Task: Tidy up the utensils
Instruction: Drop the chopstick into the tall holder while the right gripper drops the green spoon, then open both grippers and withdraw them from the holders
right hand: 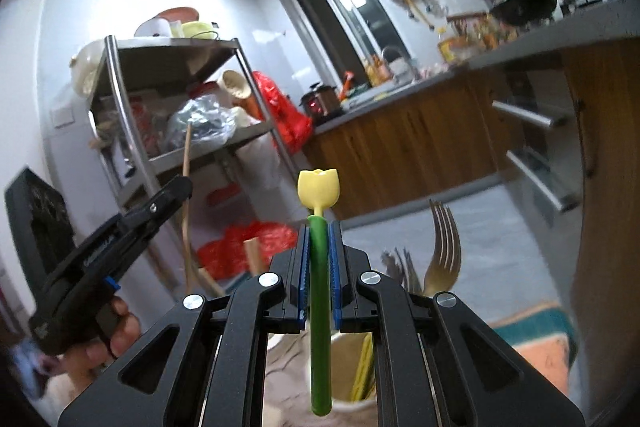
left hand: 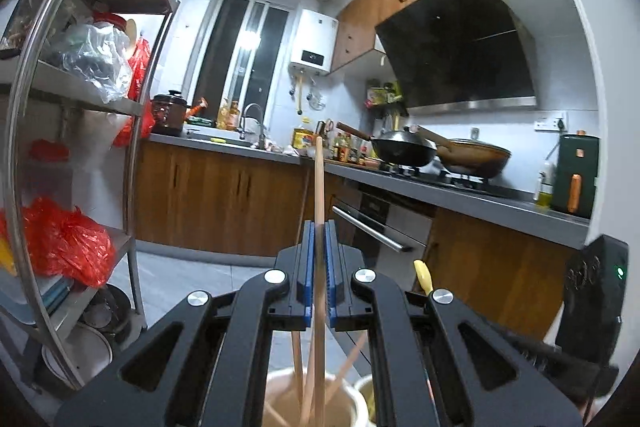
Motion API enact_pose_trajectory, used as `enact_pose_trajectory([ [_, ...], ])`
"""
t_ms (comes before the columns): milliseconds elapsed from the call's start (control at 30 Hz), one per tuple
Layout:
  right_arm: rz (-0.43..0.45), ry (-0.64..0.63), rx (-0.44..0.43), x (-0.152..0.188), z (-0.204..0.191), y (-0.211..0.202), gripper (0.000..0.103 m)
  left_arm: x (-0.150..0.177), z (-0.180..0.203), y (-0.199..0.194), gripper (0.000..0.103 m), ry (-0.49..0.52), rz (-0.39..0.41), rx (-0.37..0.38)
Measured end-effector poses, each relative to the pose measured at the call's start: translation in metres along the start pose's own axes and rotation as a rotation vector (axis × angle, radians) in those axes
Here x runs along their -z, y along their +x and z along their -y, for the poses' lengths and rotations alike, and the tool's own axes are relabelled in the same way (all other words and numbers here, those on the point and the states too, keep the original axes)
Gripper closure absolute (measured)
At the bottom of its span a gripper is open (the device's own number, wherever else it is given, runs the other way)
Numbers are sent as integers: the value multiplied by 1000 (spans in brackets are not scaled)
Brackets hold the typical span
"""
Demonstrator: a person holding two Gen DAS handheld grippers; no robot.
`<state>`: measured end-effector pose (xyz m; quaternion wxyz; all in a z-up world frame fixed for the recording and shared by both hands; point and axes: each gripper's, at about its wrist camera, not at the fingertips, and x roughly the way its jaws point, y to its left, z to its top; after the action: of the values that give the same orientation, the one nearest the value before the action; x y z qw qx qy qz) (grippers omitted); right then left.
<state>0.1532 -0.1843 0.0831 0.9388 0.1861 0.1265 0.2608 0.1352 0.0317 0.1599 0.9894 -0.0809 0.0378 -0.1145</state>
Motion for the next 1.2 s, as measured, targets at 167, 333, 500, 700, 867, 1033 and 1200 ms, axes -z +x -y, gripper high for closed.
enact_pose_trajectory([
  [167, 42, -73, 62, 19, -6, 15, 93, 21, 3, 16, 98, 34, 12, -63],
  [333, 34, -163, 101, 39, -12, 22, 93, 41, 1, 9, 98, 72, -7, -74],
  [500, -22, -186, 86, 52, -12, 17, 93, 57, 0, -7, 98, 116, -49, -65],
  [700, -88, -192, 79, 64, -13, 8, 92, 71, -5, -22, 98, 123, -113, -58],
  [867, -155, -214, 74, 71, -19, 10, 83, 78, -10, -26, 97, 116, -180, -64],
  [1033, -138, -204, 79, 65, -25, -11, 77, 79, -13, -41, 61, 108, -200, -68],
  [1200, -128, -205, 89, 66, -26, -47, 69, 81, -16, -63, 53, 114, -212, -79],
])
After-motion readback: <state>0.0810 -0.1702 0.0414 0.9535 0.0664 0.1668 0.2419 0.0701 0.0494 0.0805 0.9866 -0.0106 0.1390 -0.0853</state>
